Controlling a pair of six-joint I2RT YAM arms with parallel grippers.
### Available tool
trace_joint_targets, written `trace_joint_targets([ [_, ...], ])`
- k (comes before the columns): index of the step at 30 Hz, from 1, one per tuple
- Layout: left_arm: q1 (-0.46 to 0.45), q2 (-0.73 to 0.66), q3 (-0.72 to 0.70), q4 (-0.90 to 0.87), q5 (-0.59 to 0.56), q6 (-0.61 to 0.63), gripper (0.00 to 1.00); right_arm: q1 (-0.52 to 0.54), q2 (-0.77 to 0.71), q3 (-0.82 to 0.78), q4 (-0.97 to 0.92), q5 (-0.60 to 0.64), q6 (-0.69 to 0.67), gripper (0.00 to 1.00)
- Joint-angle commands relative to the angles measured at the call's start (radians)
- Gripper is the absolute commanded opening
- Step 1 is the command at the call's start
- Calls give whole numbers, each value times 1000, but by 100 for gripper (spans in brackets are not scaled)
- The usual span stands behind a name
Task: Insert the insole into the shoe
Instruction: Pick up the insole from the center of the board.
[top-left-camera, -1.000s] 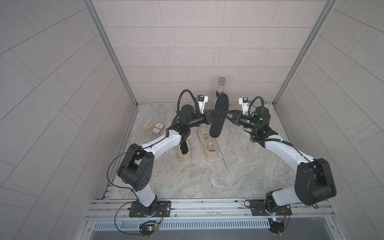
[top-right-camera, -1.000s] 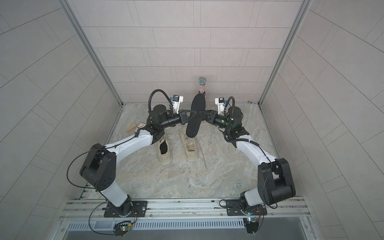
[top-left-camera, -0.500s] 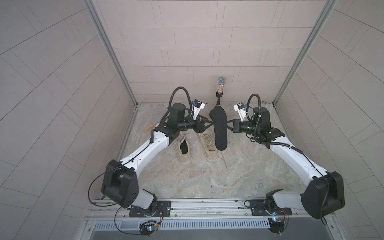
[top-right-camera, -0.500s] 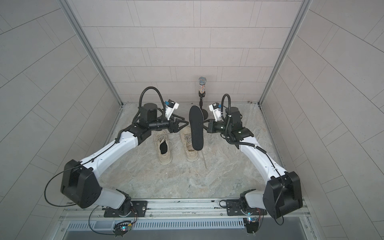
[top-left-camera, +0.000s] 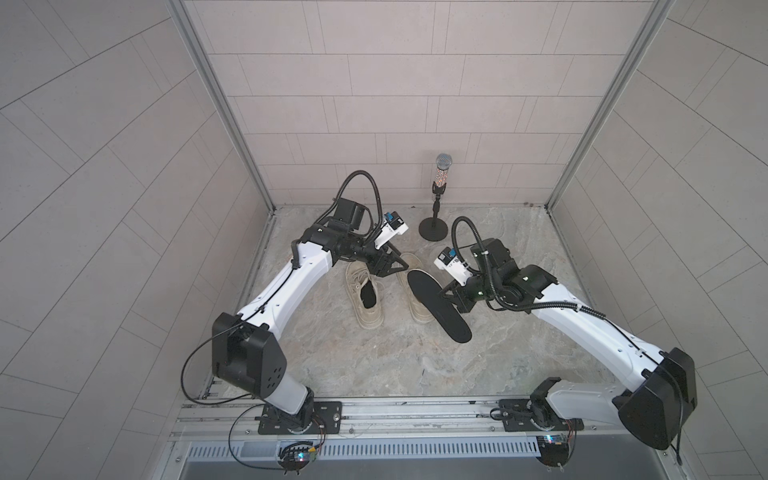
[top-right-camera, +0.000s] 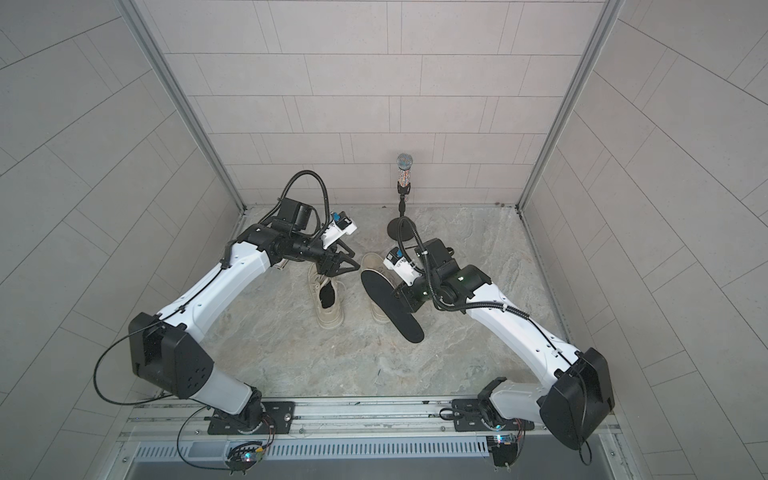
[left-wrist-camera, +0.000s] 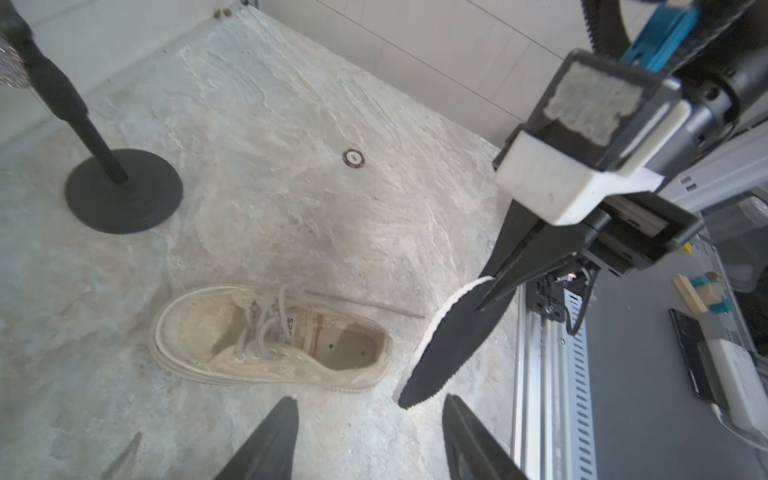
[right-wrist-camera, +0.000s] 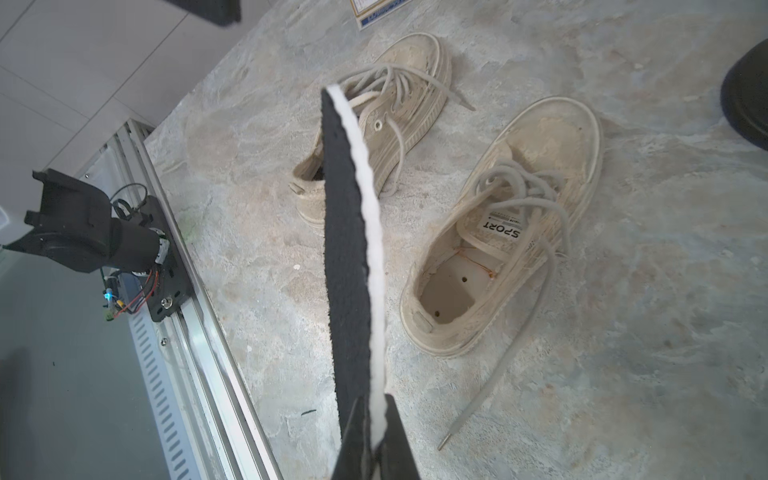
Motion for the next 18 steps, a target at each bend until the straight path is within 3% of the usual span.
trace_joint_targets([
  [1,-26,26,57,-146,40,120,60,20,-20,19,-22,60,-54,0],
  [13,-92,80,85,-209,-30,162,55,75,-7,68,8,67,-45,0],
  [15,-98,83,90,-215,-27,163,47,80,-3,70,5,73,-43,0],
  [18,-101,87,107,-246,-13,164,17,80,8,72,8,86,-34,5],
])
